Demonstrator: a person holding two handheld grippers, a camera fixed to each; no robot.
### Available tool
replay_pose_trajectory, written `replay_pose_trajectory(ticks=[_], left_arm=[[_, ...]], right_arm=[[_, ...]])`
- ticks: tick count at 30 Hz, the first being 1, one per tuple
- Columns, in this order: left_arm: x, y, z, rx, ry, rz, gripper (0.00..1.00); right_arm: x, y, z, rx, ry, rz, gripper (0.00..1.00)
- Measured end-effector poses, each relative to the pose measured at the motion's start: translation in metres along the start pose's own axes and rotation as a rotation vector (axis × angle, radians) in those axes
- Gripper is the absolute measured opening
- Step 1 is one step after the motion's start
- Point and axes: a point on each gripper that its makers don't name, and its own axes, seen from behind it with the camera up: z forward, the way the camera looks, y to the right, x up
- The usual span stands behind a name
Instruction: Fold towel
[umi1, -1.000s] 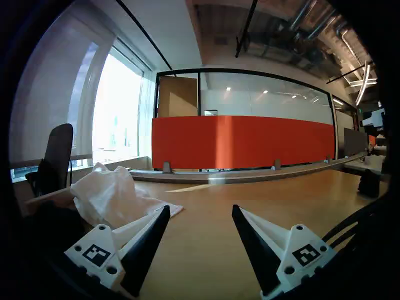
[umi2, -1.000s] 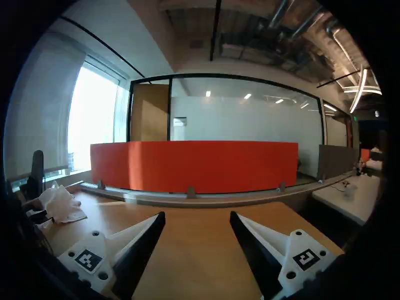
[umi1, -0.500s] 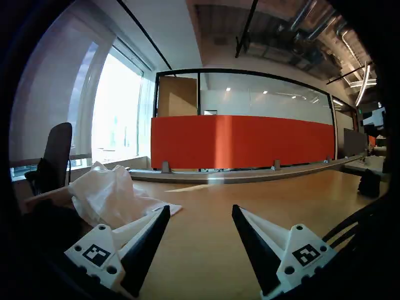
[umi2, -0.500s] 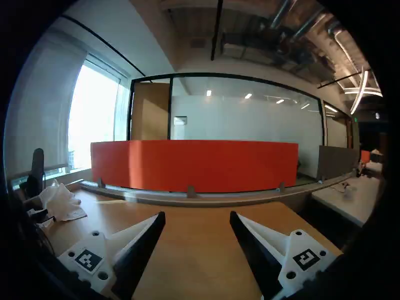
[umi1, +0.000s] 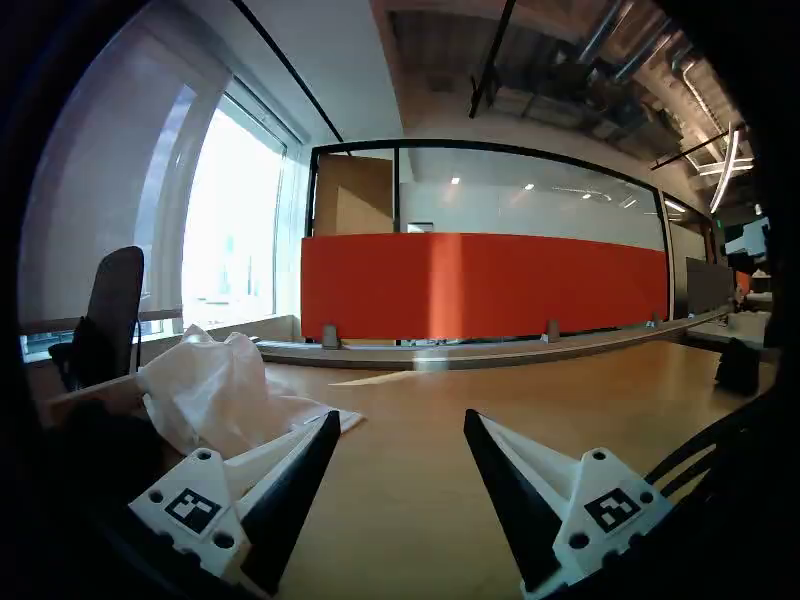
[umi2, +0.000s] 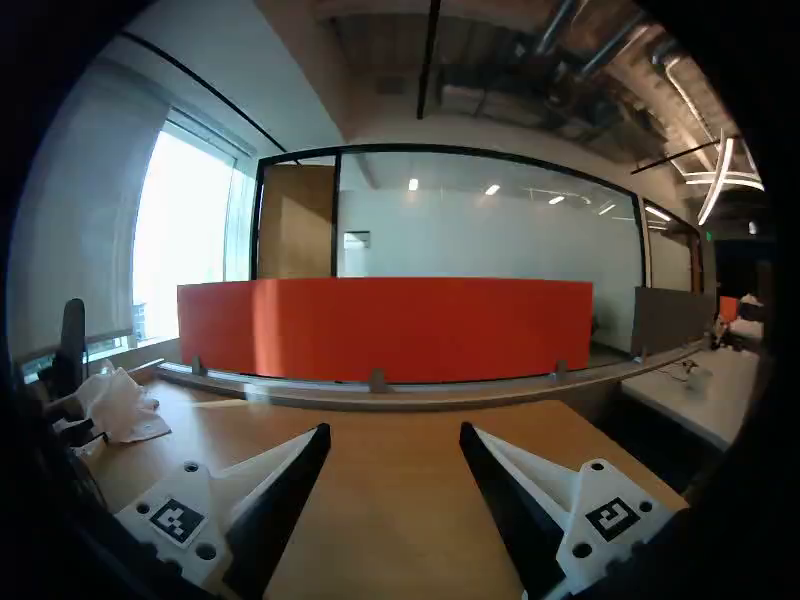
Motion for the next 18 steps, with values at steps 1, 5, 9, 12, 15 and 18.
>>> replay_pose_trajectory(ticks=[1,5,9,12,15,18], left_arm=[[0.000,0.000,0.000,0.000,0.000,0.001,0.92],[0.000,0.000,0.000,-0.001,0.001,0.001,0.92],[0.000,0.000,0.000,-0.001,0.001,0.001,0.92],[0.000,0.000,0.000,-0.001,0.001,0.002,0.92],[0.000,-0.001,0.000,-0.001,0.000,0.002,0.92],[-0.001,0.000,0.000,-0.001,0.000,0.003,0.92]], right_arm=[[-0.001,0.000,0.000,0.000,-0.001,-0.001,1.00],[-0.001,0.002,0.001,-0.003,-0.001,-0.003,1.00],[0.000,0.005,0.003,-0.007,0.004,-0.011,1.00],[0.001,0.009,0.004,-0.013,0.008,-0.018,1.00],[0.003,0.015,0.005,-0.026,0.013,-0.023,1.00],[0.004,0.022,0.006,-0.037,0.019,-0.027,1.00]])
